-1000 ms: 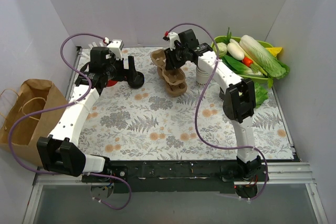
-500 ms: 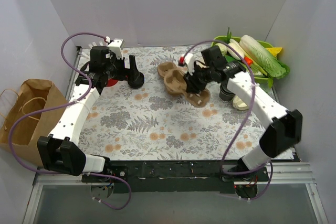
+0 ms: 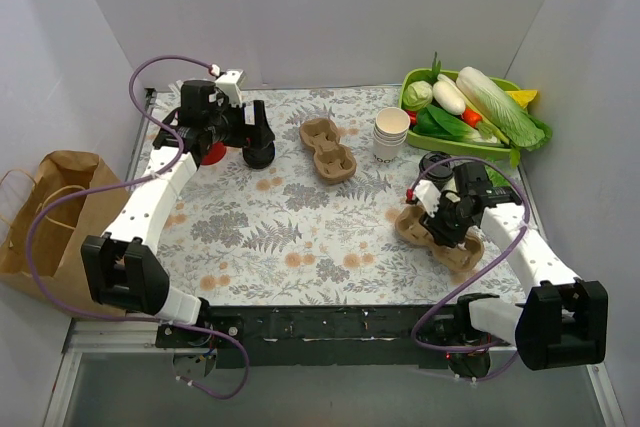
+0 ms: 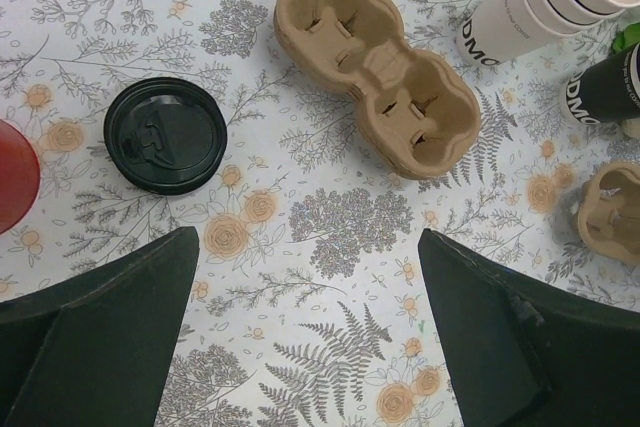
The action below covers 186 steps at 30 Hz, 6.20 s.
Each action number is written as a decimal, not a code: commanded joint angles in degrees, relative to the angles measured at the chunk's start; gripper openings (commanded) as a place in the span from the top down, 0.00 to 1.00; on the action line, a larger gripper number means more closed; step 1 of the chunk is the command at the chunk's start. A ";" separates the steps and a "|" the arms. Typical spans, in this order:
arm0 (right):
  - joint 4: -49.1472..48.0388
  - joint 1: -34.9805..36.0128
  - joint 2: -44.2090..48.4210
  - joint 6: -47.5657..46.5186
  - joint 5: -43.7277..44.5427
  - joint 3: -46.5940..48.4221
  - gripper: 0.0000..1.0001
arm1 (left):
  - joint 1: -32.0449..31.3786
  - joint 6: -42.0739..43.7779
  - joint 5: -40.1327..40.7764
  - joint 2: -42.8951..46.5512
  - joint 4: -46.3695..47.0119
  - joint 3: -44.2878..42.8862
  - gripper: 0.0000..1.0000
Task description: Pack the takeout coffee
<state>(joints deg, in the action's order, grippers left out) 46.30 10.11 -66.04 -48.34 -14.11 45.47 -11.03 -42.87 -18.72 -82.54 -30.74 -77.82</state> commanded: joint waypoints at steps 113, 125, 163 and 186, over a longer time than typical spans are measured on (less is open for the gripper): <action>1.24 15.30 -26.60 14.41 -13.23 45.67 0.61 | 2.42 24.42 -20.92 8.19 -45.55 -17.53 1.00; 4.23 8.72 -12.29 11.51 -6.81 28.01 0.56 | -18.66 22.92 -20.83 -5.51 -42.91 -28.69 1.00; 10.30 -3.25 7.77 -3.26 0.22 -3.46 0.28 | -27.56 17.21 -16.26 -9.13 -23.22 -40.30 0.02; 7.13 -3.25 2.67 -1.76 -1.09 -3.90 0.35 | -27.29 17.91 -14.41 -10.01 -23.57 -40.39 0.02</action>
<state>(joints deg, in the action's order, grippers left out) 52.47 6.92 -63.09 -50.83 -13.13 40.34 -38.70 -25.74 -33.43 -93.54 -54.19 -117.99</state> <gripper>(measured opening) 0.656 0.981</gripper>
